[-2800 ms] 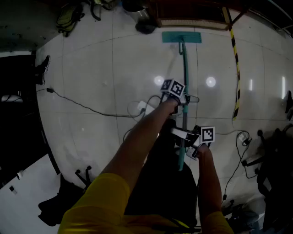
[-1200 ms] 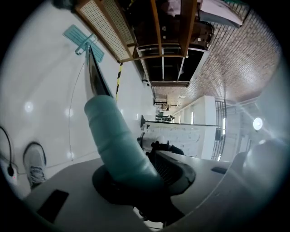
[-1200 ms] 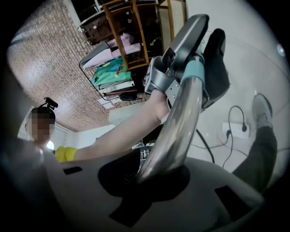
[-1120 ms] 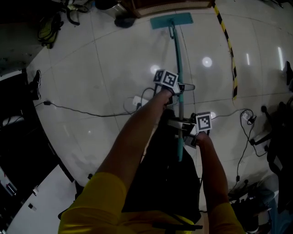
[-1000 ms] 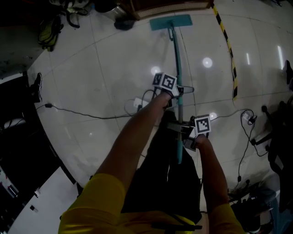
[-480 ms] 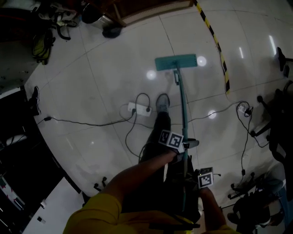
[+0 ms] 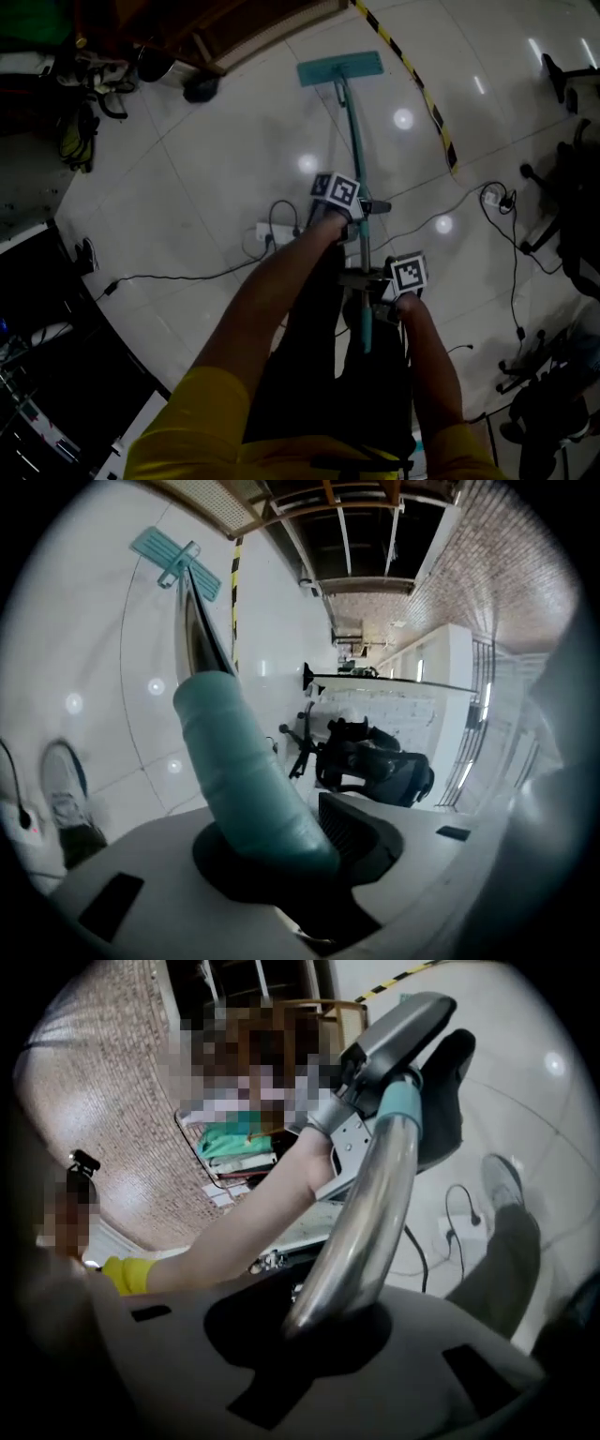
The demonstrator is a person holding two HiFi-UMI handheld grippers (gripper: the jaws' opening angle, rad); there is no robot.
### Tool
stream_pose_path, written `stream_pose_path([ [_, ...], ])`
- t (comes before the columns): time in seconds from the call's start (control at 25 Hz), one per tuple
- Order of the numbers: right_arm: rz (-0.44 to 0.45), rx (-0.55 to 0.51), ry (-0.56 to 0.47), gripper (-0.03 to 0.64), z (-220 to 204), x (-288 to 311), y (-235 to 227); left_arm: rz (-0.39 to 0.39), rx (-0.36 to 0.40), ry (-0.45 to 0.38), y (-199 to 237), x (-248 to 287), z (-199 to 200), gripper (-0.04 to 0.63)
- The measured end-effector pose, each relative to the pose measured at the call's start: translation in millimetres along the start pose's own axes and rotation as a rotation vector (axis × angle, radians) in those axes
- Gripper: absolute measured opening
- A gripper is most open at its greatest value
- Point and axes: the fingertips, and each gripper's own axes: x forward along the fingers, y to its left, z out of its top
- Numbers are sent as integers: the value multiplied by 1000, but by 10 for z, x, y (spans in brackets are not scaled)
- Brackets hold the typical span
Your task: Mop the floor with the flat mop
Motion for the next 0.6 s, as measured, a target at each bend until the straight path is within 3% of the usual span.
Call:
stream_pose_path([
  [0.12, 41, 4, -45, 67, 396, 103, -62, 121, 20, 58, 108, -96, 367, 140],
  [0.28, 94, 46, -77, 69, 299, 88, 115, 115, 26, 32, 92, -65, 342, 132],
  [0.36, 93, 71, -79, 69, -62, 7, 230, 95, 10, 46, -6, 44, -34, 130],
  [0.6, 35, 202, -54, 69, -1646, -467, 658, 21, -132, 82, -545, 491, -1775, 130],
])
